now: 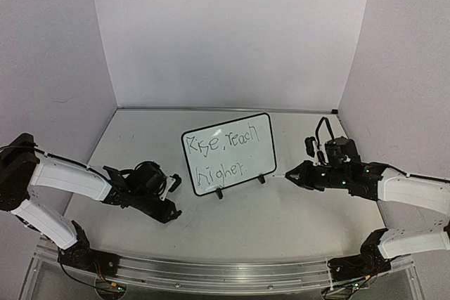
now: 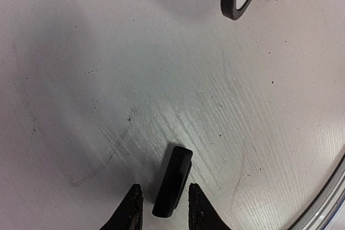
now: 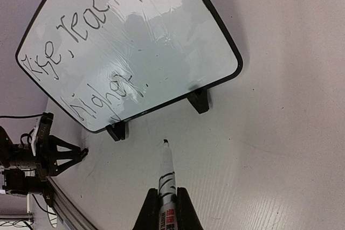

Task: Write a sentence on the whiteboard
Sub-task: Pick up the pen cap from the center of the board.

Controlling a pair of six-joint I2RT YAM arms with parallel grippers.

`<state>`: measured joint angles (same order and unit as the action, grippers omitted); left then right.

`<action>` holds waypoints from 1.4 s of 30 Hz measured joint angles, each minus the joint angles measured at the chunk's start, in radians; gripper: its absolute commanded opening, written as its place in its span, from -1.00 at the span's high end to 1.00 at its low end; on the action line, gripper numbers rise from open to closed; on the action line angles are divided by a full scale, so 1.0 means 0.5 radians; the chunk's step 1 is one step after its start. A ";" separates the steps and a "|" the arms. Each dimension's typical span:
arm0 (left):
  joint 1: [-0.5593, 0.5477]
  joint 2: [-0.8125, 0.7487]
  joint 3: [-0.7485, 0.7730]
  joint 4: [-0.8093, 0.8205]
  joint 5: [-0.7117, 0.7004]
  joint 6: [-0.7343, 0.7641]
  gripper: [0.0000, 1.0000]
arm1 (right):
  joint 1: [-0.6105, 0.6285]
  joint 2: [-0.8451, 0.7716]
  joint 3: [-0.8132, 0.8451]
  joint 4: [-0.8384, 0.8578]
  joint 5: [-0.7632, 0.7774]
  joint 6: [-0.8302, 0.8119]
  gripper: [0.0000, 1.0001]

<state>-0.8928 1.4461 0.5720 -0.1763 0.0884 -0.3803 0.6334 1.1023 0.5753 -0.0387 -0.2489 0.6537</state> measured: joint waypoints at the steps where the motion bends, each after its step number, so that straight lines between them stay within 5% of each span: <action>1: -0.008 0.002 0.000 0.002 -0.014 -0.003 0.51 | 0.000 0.000 -0.002 0.000 0.000 0.002 1.00; 11: -0.060 0.041 0.032 -0.013 -0.089 -0.010 0.71 | 0.000 -0.006 -0.022 0.002 0.001 0.004 1.00; 17: -0.104 0.080 0.075 -0.011 -0.118 -0.023 1.00 | 0.000 -0.038 -0.030 0.002 -0.001 0.004 1.00; 23: -0.176 0.070 0.069 -0.010 -0.135 -0.045 1.00 | 0.000 -0.052 -0.029 0.002 -0.080 -0.017 1.00; 42: -0.783 -0.141 0.023 0.484 -0.192 -0.127 1.00 | 0.112 0.451 0.254 -0.003 -1.423 -0.144 1.00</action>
<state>-1.2841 1.3758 0.5836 0.0658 -0.0077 -0.4437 0.6893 1.3280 0.7022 -0.0403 -0.9602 0.5816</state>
